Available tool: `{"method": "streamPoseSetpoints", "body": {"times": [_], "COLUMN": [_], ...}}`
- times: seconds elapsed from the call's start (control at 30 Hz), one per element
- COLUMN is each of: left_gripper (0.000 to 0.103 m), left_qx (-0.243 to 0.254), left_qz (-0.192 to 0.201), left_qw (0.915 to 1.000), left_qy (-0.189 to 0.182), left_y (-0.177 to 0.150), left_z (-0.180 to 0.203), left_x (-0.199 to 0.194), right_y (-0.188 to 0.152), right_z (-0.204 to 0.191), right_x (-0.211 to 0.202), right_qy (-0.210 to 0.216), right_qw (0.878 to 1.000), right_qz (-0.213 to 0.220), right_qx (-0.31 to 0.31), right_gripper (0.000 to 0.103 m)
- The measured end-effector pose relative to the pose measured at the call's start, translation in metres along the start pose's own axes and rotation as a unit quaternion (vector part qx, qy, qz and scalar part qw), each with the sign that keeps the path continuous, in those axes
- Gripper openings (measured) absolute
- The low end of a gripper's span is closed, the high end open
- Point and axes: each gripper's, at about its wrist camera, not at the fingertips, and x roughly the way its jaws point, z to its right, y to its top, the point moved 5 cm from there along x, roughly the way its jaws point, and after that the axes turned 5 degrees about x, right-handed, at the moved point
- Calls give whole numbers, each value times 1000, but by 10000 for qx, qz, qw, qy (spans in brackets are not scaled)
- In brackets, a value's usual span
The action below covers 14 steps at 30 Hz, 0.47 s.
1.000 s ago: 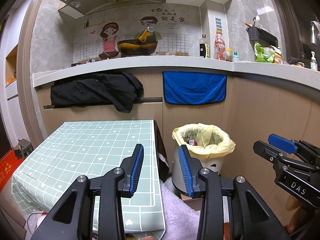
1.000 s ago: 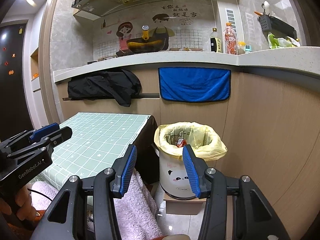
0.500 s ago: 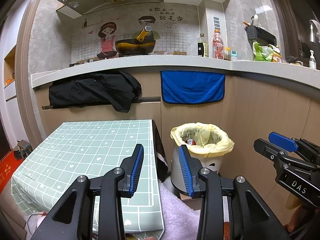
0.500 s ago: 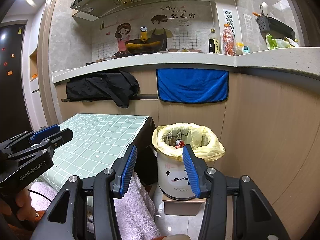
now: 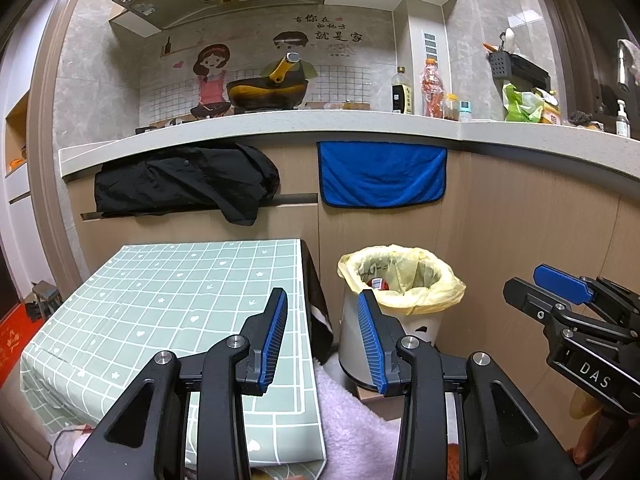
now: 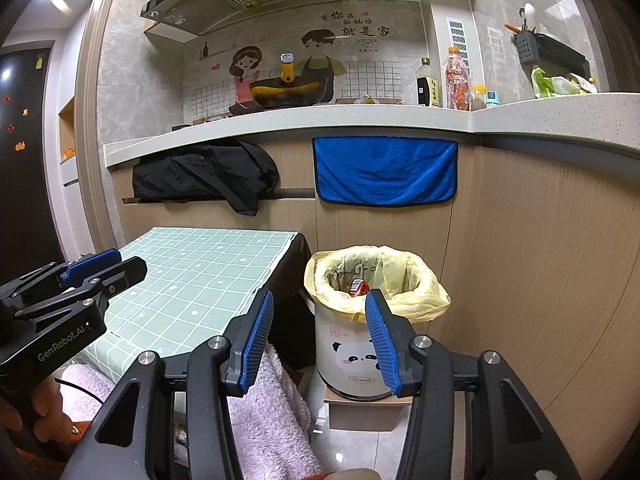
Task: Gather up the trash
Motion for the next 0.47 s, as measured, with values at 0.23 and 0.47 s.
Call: {"method": "streamPoseSetpoints", "body": {"times": [0.23,0.47], "left_gripper": [38,38], "left_qx": [-12,-30], "left_qz": [-38,-56], "left_qw": [10000,10000], "left_qy": [10,1], "left_y": [-1,-1], "left_z": [1,-3], "left_x": [1,4], "right_y": [0,-1], "right_z": [1,1], "right_x": [1,1], "right_qy": [16,-31], "right_qw": [10000,10000], "right_qz": [-12,-58], "right_qx": [3,56], "right_gripper": [45,45]}}
